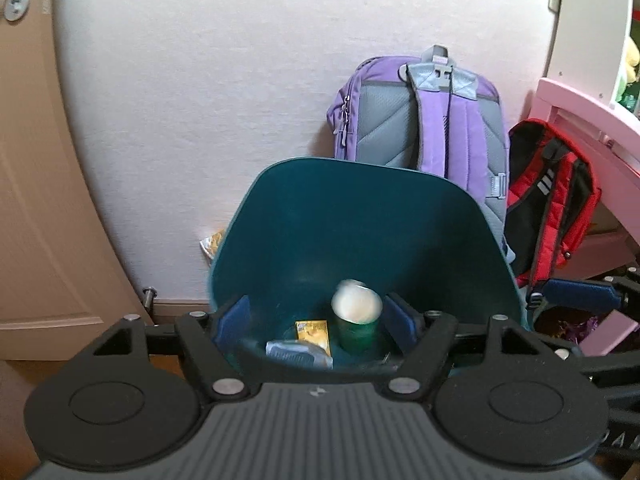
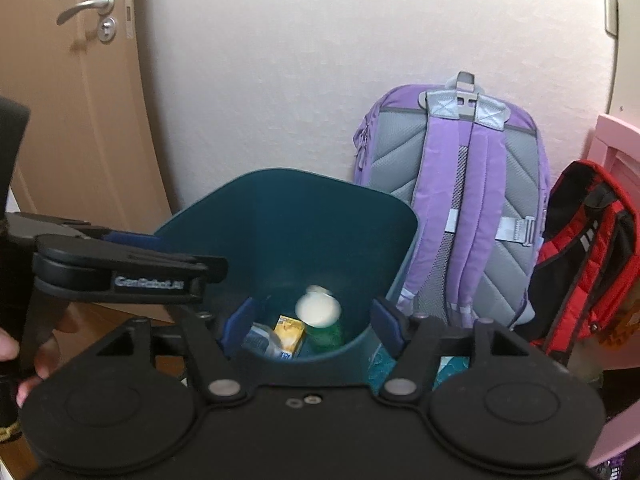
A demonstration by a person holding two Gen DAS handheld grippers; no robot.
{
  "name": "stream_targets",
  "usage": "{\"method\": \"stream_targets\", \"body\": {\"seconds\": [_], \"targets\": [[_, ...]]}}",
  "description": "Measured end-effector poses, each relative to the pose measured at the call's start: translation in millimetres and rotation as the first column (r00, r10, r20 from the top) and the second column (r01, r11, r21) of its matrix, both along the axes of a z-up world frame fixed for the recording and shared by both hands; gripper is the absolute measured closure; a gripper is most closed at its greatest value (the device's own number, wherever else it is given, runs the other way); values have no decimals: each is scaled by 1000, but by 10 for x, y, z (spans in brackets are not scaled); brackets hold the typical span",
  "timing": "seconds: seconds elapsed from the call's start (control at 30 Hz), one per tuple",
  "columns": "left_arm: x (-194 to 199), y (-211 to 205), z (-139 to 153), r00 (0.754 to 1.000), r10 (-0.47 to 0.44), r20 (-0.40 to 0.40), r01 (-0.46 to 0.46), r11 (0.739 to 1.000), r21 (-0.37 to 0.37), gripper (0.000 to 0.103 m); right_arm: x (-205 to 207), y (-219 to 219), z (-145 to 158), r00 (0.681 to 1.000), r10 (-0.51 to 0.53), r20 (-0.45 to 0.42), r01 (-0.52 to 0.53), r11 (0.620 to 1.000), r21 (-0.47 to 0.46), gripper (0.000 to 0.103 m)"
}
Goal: Collect trash
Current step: 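Open the left tool over the wastebasket while the right tool releases the green can, then lower both open tools from the wastebasket down to the trash pile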
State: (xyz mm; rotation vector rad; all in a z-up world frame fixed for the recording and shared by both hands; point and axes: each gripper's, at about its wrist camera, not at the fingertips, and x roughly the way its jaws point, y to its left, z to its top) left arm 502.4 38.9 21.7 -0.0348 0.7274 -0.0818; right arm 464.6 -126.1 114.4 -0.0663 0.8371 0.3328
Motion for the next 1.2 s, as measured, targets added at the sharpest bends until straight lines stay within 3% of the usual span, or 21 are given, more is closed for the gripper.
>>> {"method": "stream_targets", "body": {"seconds": [0.33,0.6,0.83,1.0,1.2], "targets": [[-760,144,322,999,1,49,-2,1000,12,30,-625,8,380,999,25,37,-26,999,25,27],[-1364,196,329,998,-24,56,22,999,30,30,-1168,-4,312,998,56,21,-57,997,59,20],[-1730,229,-5,999,-47,20,46,998,34,24,-1521,-8,-42,997,72,-29,-70,996,58,14],[-1860,227,-401,999,-41,-10,41,998,38,18,-1671,11,-414,995,83,-63,-80,996,49,1],[-1857,253,-971,996,-28,-89,30,999,18,17,-1720,9,-957,986,65,-153,-55,996,67,0]]}}
